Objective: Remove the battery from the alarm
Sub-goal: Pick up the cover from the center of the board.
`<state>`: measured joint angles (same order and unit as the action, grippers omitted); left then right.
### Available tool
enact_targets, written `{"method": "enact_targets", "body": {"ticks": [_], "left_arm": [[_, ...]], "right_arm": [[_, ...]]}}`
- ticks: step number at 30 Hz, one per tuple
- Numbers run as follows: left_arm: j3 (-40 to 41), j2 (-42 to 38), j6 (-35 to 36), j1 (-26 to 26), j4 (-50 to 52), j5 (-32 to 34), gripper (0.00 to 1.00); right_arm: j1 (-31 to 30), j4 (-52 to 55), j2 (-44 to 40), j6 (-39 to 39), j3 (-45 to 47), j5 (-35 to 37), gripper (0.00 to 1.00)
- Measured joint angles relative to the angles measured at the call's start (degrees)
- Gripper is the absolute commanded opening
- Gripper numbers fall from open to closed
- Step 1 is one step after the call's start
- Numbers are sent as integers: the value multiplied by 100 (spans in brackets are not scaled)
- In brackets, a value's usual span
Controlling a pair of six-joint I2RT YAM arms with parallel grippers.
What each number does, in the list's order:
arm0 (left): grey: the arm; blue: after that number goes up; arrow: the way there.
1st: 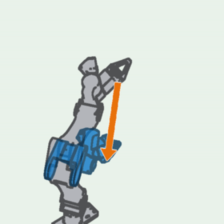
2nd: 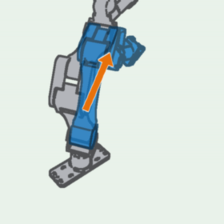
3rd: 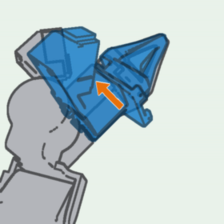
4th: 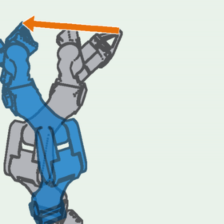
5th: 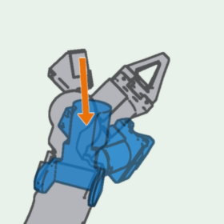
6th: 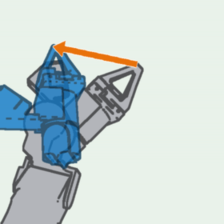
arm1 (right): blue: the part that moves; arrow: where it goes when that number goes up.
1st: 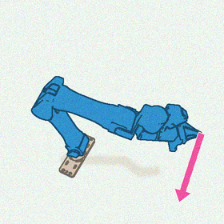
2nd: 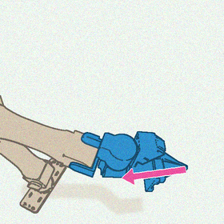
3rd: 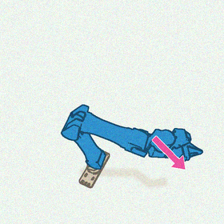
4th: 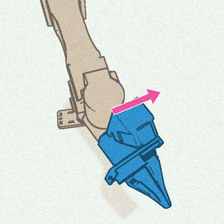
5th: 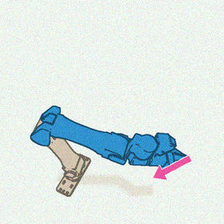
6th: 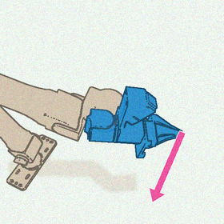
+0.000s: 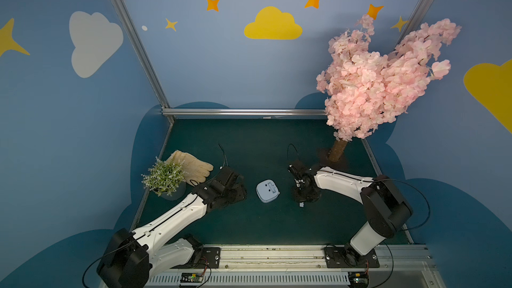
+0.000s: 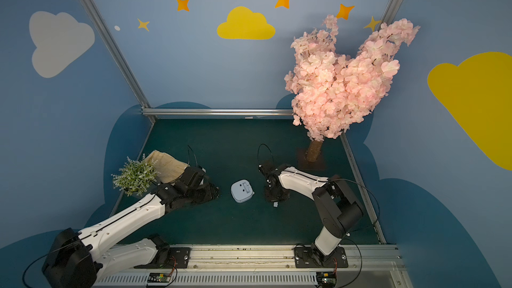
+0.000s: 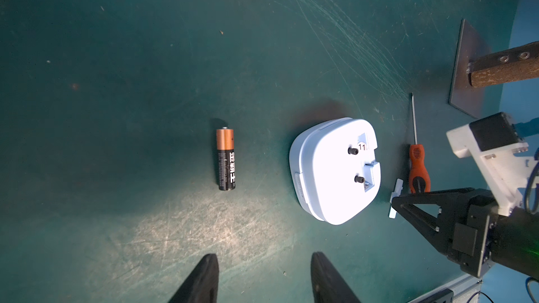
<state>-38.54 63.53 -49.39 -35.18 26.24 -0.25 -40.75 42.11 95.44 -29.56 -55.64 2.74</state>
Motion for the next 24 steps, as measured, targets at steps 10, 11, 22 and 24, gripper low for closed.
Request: {"method": "enact_targets", "body": {"ticks": [10, 11, 22, 24], "left_arm": [[48, 22, 0, 0, -22, 0, 54], [48, 20, 0, 2, -22, 0, 54], [50, -240, 2, -7, -26, -46, 55], [55, -308, 0, -15, -59, -114, 55]], "right_arm": [[-2, 28, 210, 2, -131, 9, 11], [-2, 26, 210, 2, -133, 4, 8], [-2, 4, -48, 0, -131, -243, 0], [0, -2, -238, -2, -131, -387, 0]]}}
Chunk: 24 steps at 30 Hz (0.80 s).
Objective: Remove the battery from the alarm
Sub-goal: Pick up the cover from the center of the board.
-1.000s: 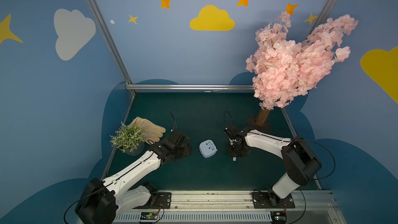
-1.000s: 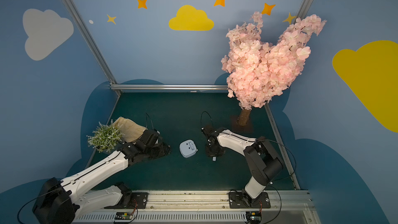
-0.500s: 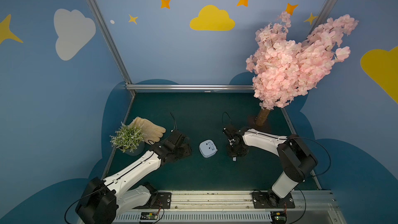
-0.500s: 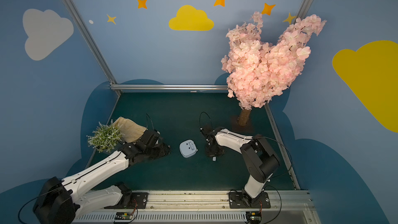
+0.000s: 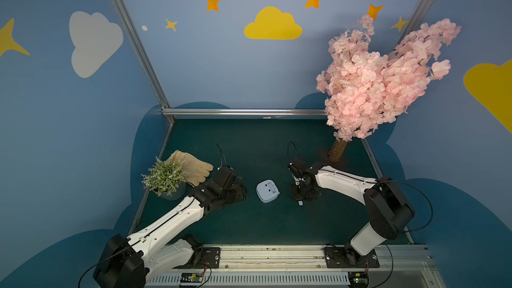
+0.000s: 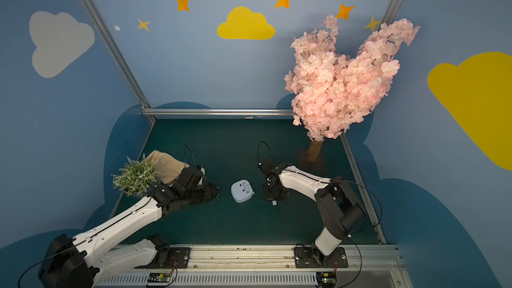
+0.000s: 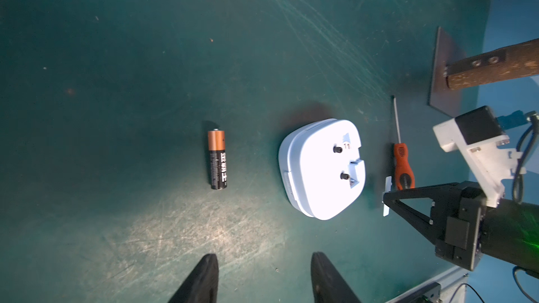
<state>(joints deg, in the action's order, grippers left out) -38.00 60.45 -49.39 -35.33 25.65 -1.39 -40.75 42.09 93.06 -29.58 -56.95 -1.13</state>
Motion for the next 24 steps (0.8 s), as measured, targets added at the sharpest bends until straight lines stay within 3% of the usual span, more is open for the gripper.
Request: {"method": "enact_targets", "body": {"ticks": [5, 11, 17, 24], "left_arm": [[149, -72, -37, -9, -472, -382, 60], [518, -76, -201, -9, -1746, -1222, 65], [507, -177, -319, -13, -2903, -1683, 69], [503, -332, 289, -271, -3832, -1867, 95]], "right_arm": [[87, -96, -723, -4, 0, -737, 0], [470, -459, -1696, -232, 0, -2214, 0], [839, -1143, -2400, -1152, 85, -3309, 0], [1158, -2120, -2468, -2277, 254, -4428, 0]]}}
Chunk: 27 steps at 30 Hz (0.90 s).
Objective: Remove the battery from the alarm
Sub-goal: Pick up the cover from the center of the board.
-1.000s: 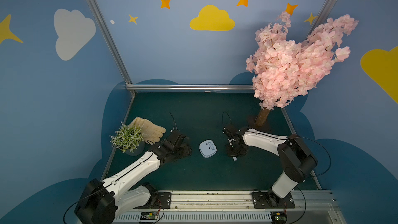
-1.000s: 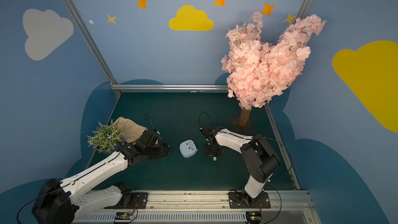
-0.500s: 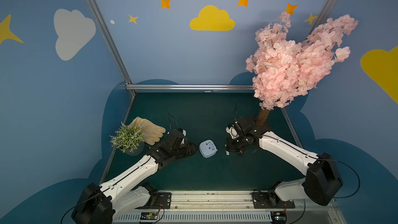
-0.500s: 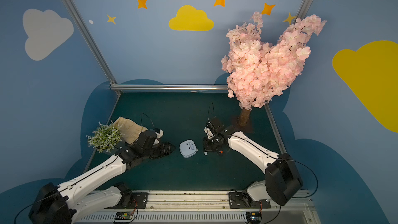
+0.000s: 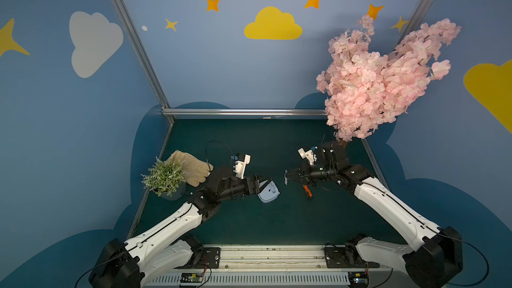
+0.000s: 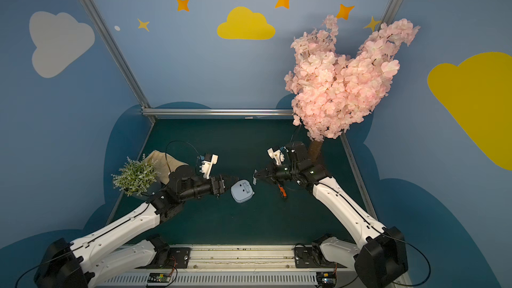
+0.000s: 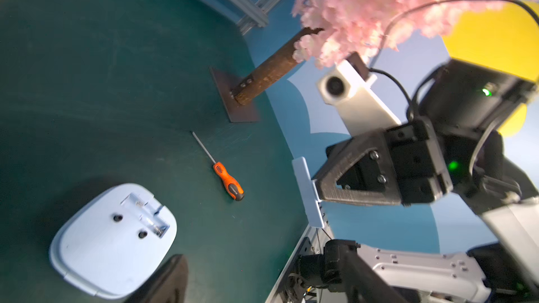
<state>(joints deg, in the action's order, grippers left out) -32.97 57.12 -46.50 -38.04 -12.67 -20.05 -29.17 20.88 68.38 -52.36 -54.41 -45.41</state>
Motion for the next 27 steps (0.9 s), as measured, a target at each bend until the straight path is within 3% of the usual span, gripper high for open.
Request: {"method": "enact_targets", "body": {"ticks": [5, 11, 15, 20, 27], "left_arm": [[11, 223, -308, 179, -625, -358, 95], [190, 1314, -1891, 470, -2371, -1130, 82], [164, 1641, -2715, 496, -3067, -1451, 71], [-142, 1668, -3226, 498, -3215, -1665, 66], [-297, 1663, -3388, 439, -2992, -1838, 64]], "right_arm": [[136, -691, 199, -446, 48, -754, 0], [203, -1554, 173, -1056, 437, -1174, 0], [208, -1928, 173, -1279, 494, -1469, 0], [208, -2135, 177, -1318, 494, -1801, 0], [120, -2286, 321, -1320, 494, -2026, 0]]}}
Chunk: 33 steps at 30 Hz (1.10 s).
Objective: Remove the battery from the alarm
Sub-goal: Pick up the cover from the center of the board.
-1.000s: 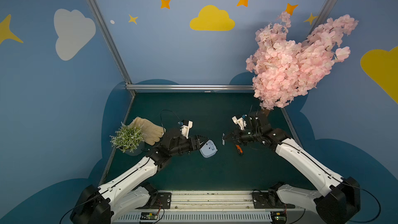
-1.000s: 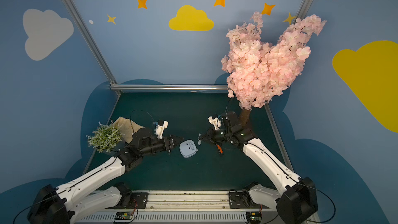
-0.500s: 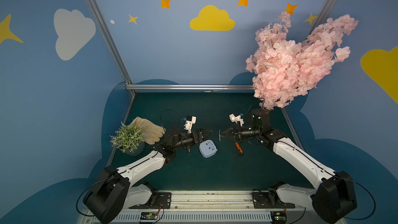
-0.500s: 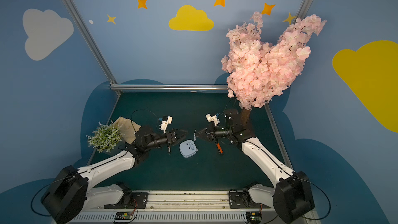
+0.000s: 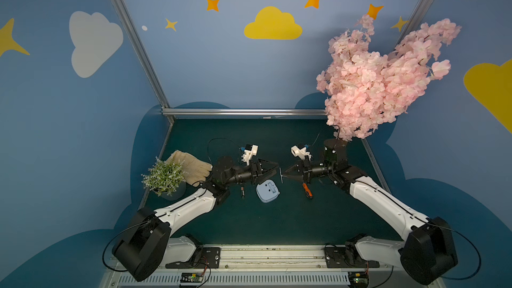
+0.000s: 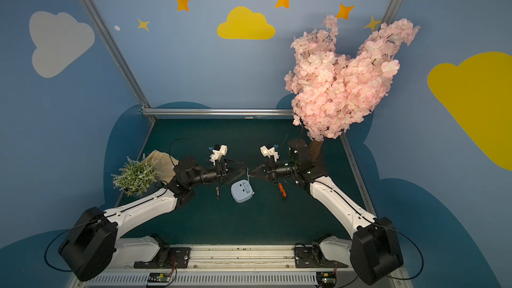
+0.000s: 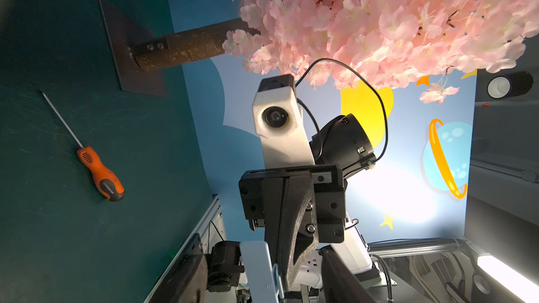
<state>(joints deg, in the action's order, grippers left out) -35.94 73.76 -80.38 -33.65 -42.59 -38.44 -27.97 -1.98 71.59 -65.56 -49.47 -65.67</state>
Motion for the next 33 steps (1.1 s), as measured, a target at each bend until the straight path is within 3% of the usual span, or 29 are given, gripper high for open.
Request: {"method": "enact_targets", "body": {"ticks": [10, 33], "left_arm": [[-197, 289, -94, -70, 140, -188, 49], [-197, 452, -356, -92, -94, -225, 18]], "right_arm": [[-302, -208, 120, -55, -2, -4, 0], [-310, -420, 251, -168, -2, 31, 0]]}}
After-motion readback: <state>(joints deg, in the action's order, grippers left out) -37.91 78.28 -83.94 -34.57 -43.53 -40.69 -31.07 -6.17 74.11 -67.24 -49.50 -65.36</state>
